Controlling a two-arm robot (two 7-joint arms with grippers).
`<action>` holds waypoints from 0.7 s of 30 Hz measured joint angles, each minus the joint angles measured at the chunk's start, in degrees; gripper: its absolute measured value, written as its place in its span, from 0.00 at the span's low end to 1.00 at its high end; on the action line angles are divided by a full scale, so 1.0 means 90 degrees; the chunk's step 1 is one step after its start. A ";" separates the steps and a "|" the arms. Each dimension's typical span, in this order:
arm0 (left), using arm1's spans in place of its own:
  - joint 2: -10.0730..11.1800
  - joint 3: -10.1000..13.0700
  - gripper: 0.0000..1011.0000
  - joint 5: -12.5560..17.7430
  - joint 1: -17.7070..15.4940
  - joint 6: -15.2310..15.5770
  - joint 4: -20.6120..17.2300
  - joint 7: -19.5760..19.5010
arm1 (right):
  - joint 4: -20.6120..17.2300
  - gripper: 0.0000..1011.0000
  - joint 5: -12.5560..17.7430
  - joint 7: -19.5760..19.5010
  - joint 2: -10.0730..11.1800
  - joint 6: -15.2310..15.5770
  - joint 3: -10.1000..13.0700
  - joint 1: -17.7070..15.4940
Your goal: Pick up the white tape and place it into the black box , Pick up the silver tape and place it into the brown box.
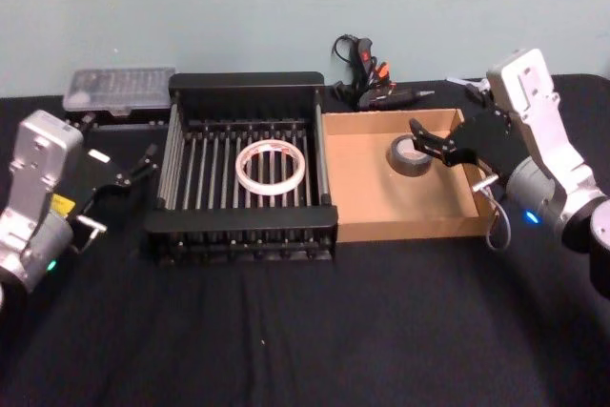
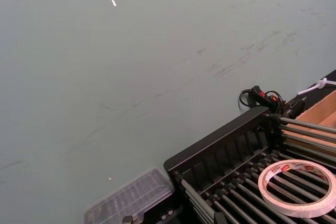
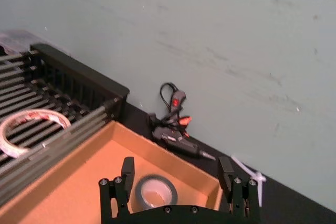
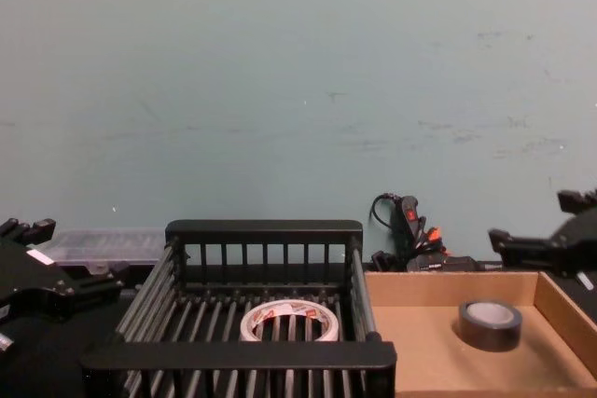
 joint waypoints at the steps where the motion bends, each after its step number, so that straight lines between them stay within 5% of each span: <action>1: 0.0000 0.0000 0.99 0.0000 0.0000 0.0000 0.0000 0.0000 | 0.0016 0.99 -0.0036 -0.0028 -0.0001 -0.0003 0.0030 -0.0047; 21: 0.0000 0.0000 0.99 0.0000 0.0000 0.0000 0.0000 0.0000 | 0.0252 0.99 -0.0259 -0.0003 -0.0134 0.0042 0.0153 -0.0165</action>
